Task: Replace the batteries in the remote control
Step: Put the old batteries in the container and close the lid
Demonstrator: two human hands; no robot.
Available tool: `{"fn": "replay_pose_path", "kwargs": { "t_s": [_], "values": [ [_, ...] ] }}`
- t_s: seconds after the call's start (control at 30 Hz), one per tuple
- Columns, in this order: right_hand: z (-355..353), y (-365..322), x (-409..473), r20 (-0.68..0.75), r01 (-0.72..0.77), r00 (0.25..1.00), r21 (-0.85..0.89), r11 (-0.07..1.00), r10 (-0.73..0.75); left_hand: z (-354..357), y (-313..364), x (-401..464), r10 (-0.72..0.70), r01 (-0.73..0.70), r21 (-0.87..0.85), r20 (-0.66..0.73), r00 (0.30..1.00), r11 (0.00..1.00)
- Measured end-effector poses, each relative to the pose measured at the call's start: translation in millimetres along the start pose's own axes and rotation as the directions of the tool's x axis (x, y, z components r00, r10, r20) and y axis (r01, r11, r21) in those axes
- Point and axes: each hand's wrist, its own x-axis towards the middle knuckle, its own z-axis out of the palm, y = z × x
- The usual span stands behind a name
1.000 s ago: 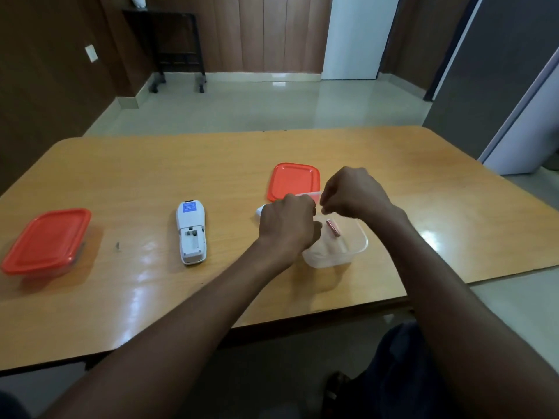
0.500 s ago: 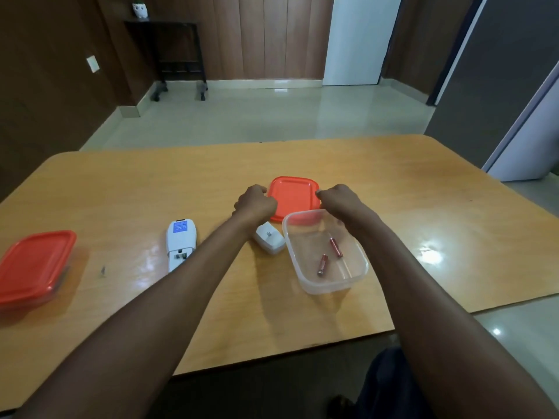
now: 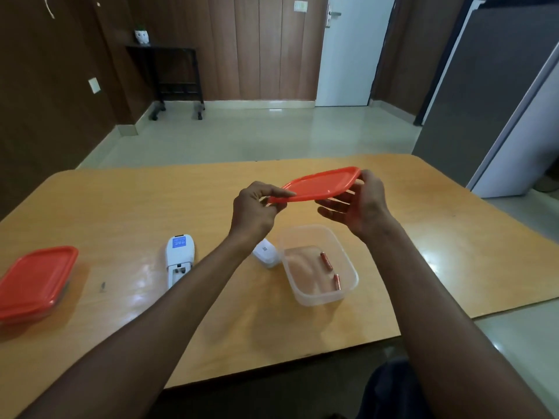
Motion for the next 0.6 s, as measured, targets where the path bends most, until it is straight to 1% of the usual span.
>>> {"fn": "replay_pose_path", "kwargs": {
  "t_s": [0.07, 0.13, 0.2, 0.23, 0.27, 0.3, 0.37, 0.43, 0.53, 0.6],
  "values": [
    [-9, -7, -9, 0.034, -0.014, 0.999, 0.024, 1.0, 0.013, -3, -2, -6, 0.065, -0.065, -0.014, 0.012, 0.998, 0.998],
    [-22, -13, -13, 0.039, -0.039, 0.998, -0.004, 0.999, 0.039, -5, -3, -11, 0.073, -0.072, -0.032, 0.019, 0.997, 0.997],
    [-36, -17, -15, 0.036, -0.046, 0.998, -0.141, 0.989, 0.052, -7, -4, -18, 0.078, -0.077, -0.022, 0.03, 0.996, 0.997],
    [-41, -17, -17, 0.044, -0.034, 0.998, -0.262, 0.964, 0.048, -8, -4, -22, 0.077, -0.076, -0.01, 0.043, 0.996, 0.997],
    [-44, -17, -19, 0.058, -0.01, 0.998, -0.409, 0.912, 0.037, -8, -4, -27, 0.077, -0.077, 0.005, 0.06, 0.995, 0.997],
    [-46, -16, -22, 0.071, 0.016, 0.997, -0.55, 0.835, 0.028, -8, -5, -31, 0.079, -0.081, 0.027, 0.076, 0.994, 0.996],
    [-48, -13, -25, 0.096, 0.04, 0.994, -0.731, 0.681, 0.044, -7, -6, -39, 0.075, -0.081, 0.058, 0.101, 0.992, 0.995],
    [-49, -11, -26, 0.091, 0.024, 0.992, -0.813, 0.582, 0.086, -6, -5, -48, 0.075, -0.084, 0.078, 0.111, 0.991, 0.993],
    [-44, -8, -24, 0.055, -0.015, 0.99, -0.873, 0.487, 0.13, -3, -5, -62, 0.023, -0.036, 0.118, 0.106, 0.994, 0.992],
    [-40, -6, -25, 0.042, -0.029, 0.988, -0.897, 0.441, 0.15, -1, -5, -71, -0.022, 0.016, 0.209, 0.028, 0.999, 0.978]
  ]
}}
